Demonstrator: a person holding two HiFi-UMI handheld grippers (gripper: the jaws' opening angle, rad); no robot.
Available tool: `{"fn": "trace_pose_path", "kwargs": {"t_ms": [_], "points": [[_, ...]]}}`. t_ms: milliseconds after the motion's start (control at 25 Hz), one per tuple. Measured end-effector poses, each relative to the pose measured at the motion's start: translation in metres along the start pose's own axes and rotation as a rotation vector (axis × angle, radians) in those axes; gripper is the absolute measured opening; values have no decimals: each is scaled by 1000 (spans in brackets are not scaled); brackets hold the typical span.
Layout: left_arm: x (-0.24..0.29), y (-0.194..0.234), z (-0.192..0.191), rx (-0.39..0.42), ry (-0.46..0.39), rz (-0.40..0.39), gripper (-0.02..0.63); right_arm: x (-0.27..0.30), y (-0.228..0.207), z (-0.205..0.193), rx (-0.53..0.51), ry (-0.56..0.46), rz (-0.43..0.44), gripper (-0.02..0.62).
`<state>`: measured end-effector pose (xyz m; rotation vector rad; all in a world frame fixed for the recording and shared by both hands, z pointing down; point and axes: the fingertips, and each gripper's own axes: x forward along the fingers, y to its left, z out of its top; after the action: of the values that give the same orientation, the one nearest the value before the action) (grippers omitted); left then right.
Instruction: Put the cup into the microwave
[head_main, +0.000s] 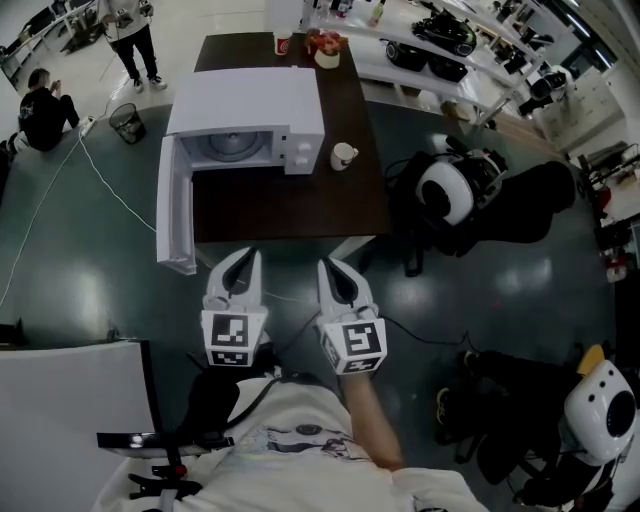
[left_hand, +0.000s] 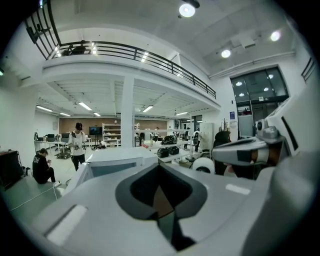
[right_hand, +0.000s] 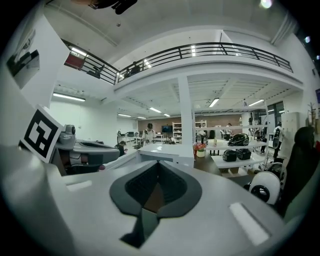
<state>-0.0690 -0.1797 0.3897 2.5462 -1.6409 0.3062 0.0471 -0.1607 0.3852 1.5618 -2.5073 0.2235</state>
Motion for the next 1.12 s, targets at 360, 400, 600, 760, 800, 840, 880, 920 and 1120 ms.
{"fn": "trace_pose_path", "kwargs": {"t_ms": [360, 400, 600, 760, 800, 840, 880, 920, 1120], "points": [[26, 30, -3, -25, 21, -16, -2, 29, 1, 0, -2, 42, -19, 2], [29, 30, -4, -29, 26, -20, -1, 32, 0, -1, 0, 49, -20, 3], [46, 33, -16, -55, 57, -15, -1, 48, -10, -11, 7, 81, -4, 2], [65, 43, -23, -42, 82, 28, 0, 76, -26, -21, 34, 97, 35, 2], [72, 47, -21, -37, 85, 43, 0, 86, -30, -21, 40, 95, 51, 2], [79, 51, -20, -33, 88, 58, 0, 96, -35, -20, 44, 92, 69, 3], [86, 53, -18, -32, 92, 72, -1, 106, -40, -19, 46, 89, 88, 3], [94, 55, -15, -33, 93, 82, 0, 115, -45, -15, 44, 83, 108, 3], [138, 66, 11, -76, 30, 135, 0, 161, -83, 8, 44, 32, 168, 8]]}}
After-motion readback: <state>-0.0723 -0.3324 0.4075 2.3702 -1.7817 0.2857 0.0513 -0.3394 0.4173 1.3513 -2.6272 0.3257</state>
